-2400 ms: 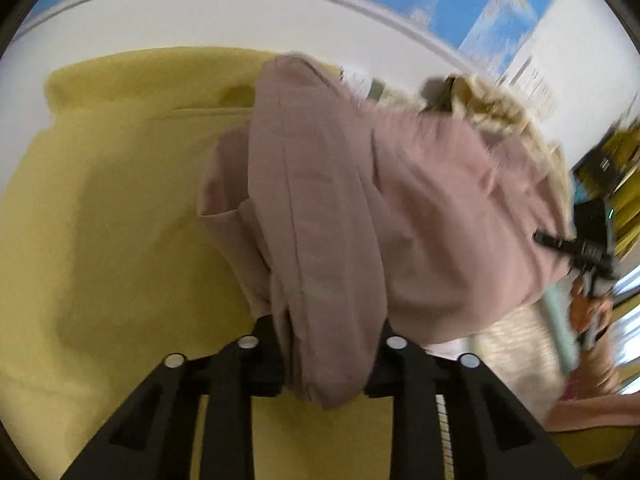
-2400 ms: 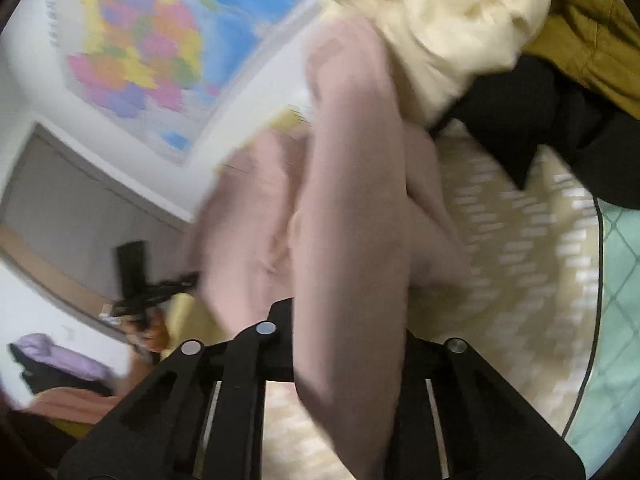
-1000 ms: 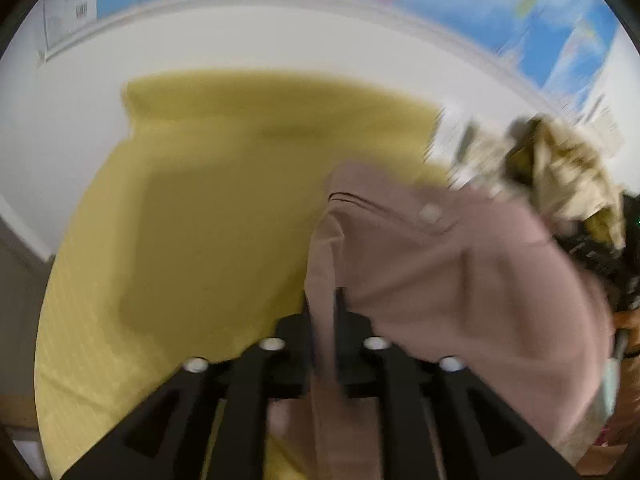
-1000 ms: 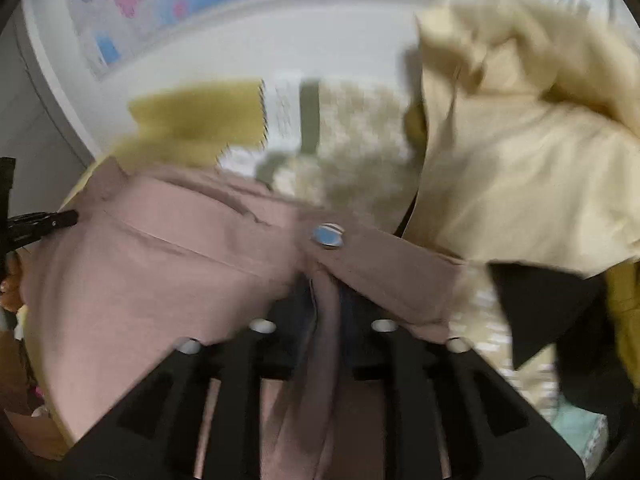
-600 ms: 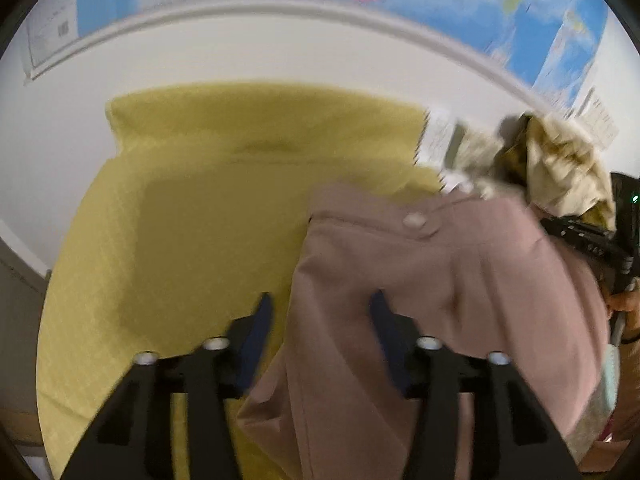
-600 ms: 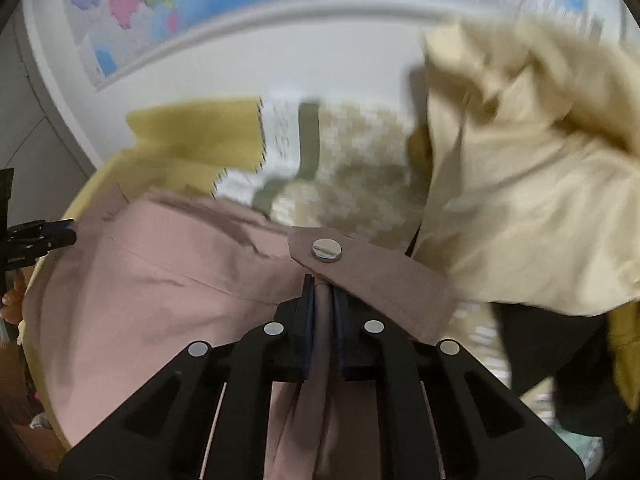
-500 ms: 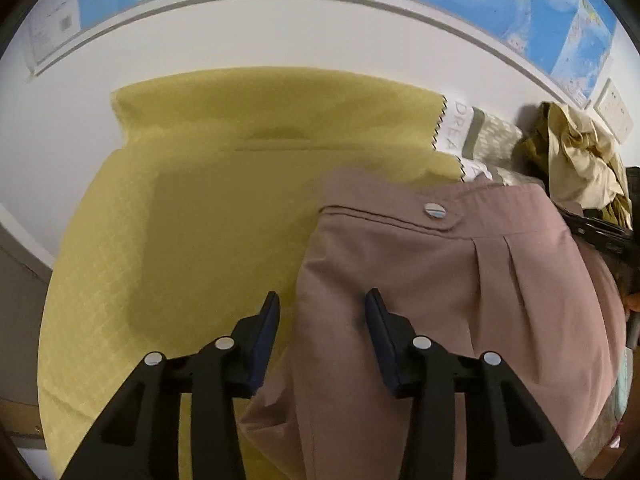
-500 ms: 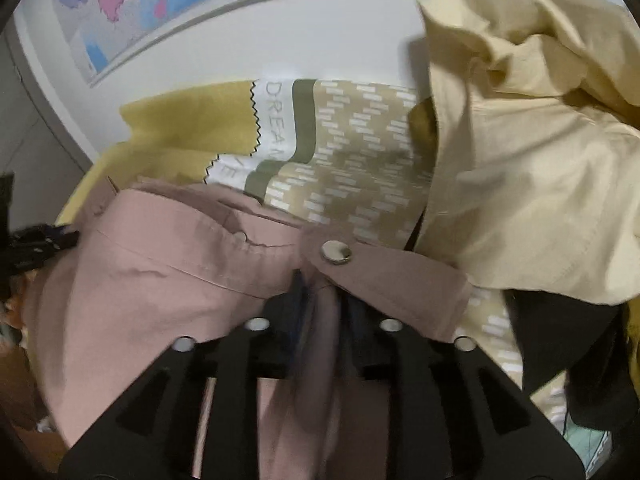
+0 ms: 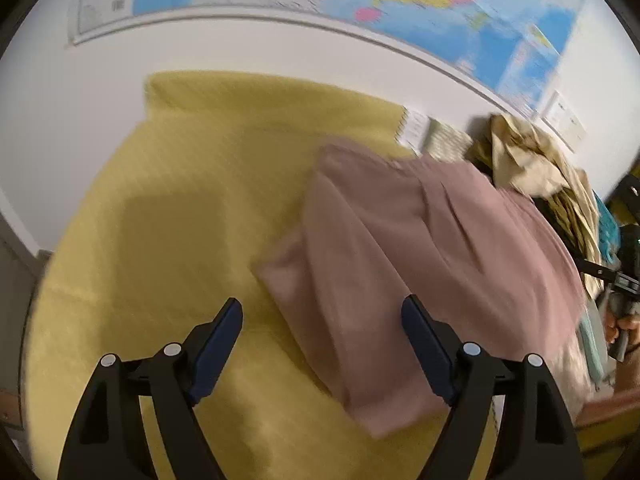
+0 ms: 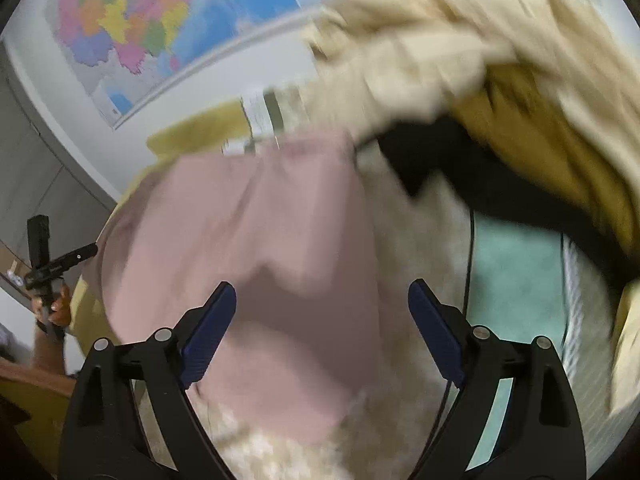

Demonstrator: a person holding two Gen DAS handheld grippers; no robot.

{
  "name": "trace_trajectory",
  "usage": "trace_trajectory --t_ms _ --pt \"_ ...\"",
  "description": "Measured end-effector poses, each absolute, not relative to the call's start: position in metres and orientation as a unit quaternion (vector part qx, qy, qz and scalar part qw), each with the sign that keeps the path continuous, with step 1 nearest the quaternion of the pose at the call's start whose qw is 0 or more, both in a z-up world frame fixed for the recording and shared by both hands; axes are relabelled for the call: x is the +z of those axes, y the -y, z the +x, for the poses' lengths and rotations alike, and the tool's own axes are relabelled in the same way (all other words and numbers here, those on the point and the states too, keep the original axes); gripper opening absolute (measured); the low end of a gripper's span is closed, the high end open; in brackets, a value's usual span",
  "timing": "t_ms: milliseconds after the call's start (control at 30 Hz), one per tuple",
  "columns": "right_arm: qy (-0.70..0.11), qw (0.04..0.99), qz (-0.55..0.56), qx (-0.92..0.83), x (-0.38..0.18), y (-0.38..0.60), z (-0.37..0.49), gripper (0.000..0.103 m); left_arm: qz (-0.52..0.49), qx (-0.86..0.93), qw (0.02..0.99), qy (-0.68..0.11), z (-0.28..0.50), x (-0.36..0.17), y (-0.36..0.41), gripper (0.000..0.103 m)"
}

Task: Fold large clothes

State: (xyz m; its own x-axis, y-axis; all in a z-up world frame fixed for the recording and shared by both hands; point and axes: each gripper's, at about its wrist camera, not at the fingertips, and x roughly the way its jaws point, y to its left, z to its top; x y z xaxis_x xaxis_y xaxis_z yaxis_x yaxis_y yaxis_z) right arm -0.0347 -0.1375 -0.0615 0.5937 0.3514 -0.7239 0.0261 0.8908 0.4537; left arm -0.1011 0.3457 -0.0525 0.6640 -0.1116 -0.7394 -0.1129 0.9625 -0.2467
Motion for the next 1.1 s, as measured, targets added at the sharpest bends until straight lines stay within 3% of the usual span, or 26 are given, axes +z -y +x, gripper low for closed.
trace_trajectory --t_ms 100,167,200,233,267,300,333,433,567,700,767,800,867,933,1033,1100 --pt "-0.449 0.852 0.245 0.113 -0.081 0.135 -0.049 0.086 -0.134 -0.013 0.900 -0.414 -0.103 -0.058 -0.332 0.080" --pt "-0.449 0.852 0.244 0.112 -0.087 0.129 -0.052 0.067 -0.114 -0.007 0.902 -0.416 -0.102 -0.059 -0.321 0.077" --pt "-0.449 0.848 0.252 0.127 -0.089 0.126 -0.051 0.051 -0.105 -0.002 0.902 -0.419 -0.101 -0.060 -0.318 0.068" --pt "-0.446 0.850 0.251 0.126 -0.089 0.124 -0.050 0.046 -0.097 0.000 0.900 -0.425 -0.100 -0.061 -0.314 0.062" --pt "-0.444 0.854 0.243 0.121 -0.085 0.122 -0.048 0.039 -0.095 -0.007 0.899 -0.428 -0.099 -0.061 -0.310 0.050" --pt "-0.442 0.857 0.234 0.121 -0.082 0.120 -0.046 0.024 -0.093 -0.012 0.899 -0.427 -0.099 -0.061 -0.307 0.040" --pt "-0.436 0.862 0.230 0.119 -0.076 0.120 -0.044 0.014 -0.089 -0.013 0.900 -0.426 -0.099 -0.059 -0.305 0.037" --pt "-0.413 0.879 0.220 0.090 -0.057 0.130 -0.037 0.005 -0.058 0.006 0.904 -0.424 -0.099 -0.054 -0.297 0.034" --pt "-0.388 0.889 0.226 0.090 -0.042 0.142 -0.032 0.005 -0.041 0.017 0.903 -0.426 -0.097 -0.054 -0.292 0.033" --pt "-0.437 0.870 0.217 0.074 -0.072 0.136 -0.016 0.005 -0.051 0.016 0.903 -0.427 -0.095 -0.055 -0.297 0.032" --pt "-0.454 0.859 0.228 0.070 -0.086 0.135 -0.012 0.006 -0.056 0.019 0.901 -0.430 -0.094 -0.057 -0.298 0.035" --pt "-0.459 0.853 0.237 0.074 -0.090 0.134 -0.012 0.008 -0.055 0.024 0.901 -0.430 -0.095 -0.057 -0.298 0.042" --pt "-0.456 0.852 0.249 0.071 -0.087 0.136 -0.018 0.016 -0.052 0.039 0.901 -0.429 -0.096 -0.058 -0.300 0.053" --pt "-0.448 0.849 0.267 0.078 -0.083 0.140 -0.024 0.053 -0.079 0.035 0.900 -0.428 -0.099 -0.058 -0.307 0.055" --pt "-0.435 0.845 0.300 0.080 -0.073 0.146 -0.042 0.075 -0.142 0.010 0.896 -0.420 -0.111 -0.058 -0.320 0.061" --pt "-0.434 0.833 0.330 0.091 -0.073 0.148 -0.058 0.076 -0.171 -0.001 0.892 -0.418 -0.123 -0.061 -0.325 0.068"
